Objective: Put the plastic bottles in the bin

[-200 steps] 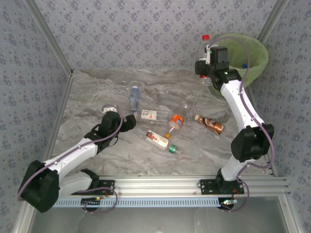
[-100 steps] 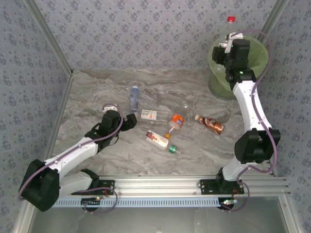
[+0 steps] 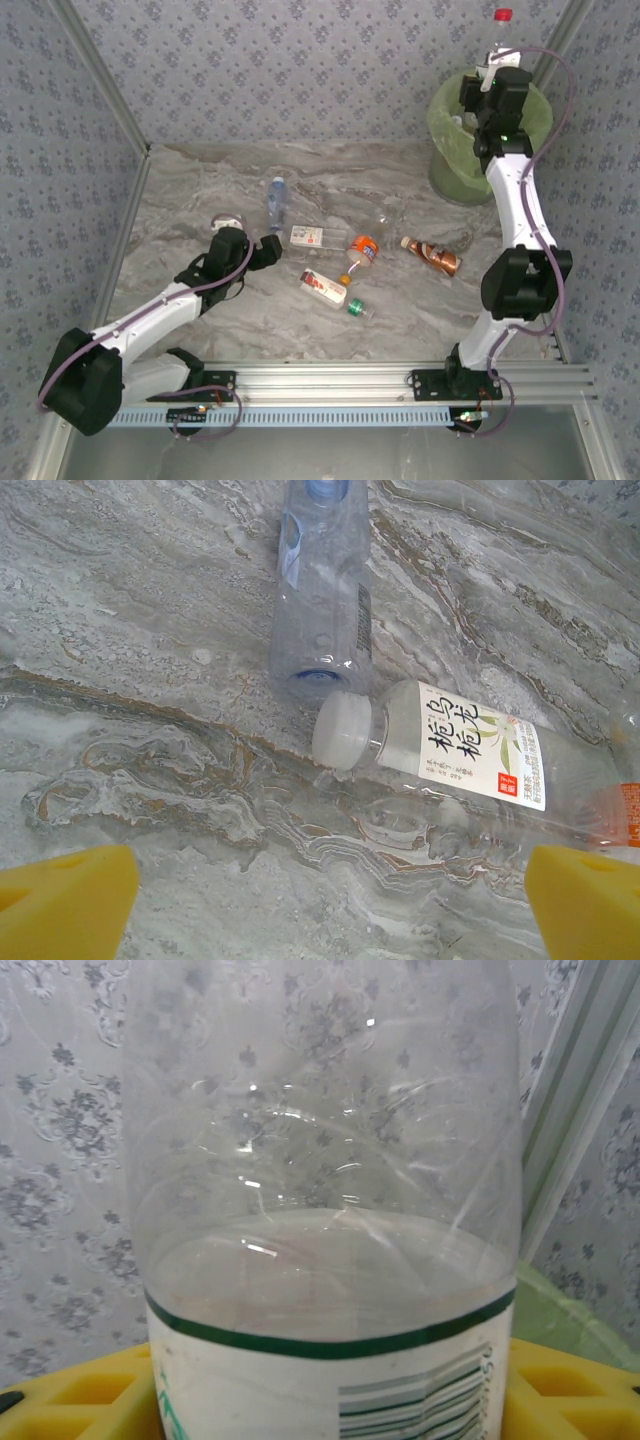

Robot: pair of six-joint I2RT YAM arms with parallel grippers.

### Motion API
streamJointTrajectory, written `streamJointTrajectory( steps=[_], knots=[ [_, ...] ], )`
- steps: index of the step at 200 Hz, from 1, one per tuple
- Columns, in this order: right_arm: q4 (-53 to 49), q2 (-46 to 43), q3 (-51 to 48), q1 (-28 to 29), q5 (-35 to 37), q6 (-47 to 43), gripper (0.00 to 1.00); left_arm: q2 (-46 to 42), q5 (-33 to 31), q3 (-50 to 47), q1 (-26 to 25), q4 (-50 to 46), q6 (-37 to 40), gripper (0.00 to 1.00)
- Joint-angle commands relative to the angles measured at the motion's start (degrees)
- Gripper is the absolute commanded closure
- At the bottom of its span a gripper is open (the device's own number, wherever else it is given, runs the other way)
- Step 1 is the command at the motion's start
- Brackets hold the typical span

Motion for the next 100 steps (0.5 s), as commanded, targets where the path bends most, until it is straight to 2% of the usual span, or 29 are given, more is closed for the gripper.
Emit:
streamJointTrajectory(
  steps=[1,59,100],
  knots=[
    [1.8,2.8,4.7,-0.8,2.5,-5.2,0.36,0.3,0.7,1.5,0.3,0.4,-0.1,0.01],
    [-8.9,11.4,17.1,-2.3,2.3,-10.6,0.36,0.4,0.7,1.1,0.4,0.7,-1.0,0.01],
    [-9.1,13.7,18.0,-1.3,6.6,-15.6,0.36,0.4,0.6,0.5,0.3,1.2,-1.6,0.01]
  ],
)
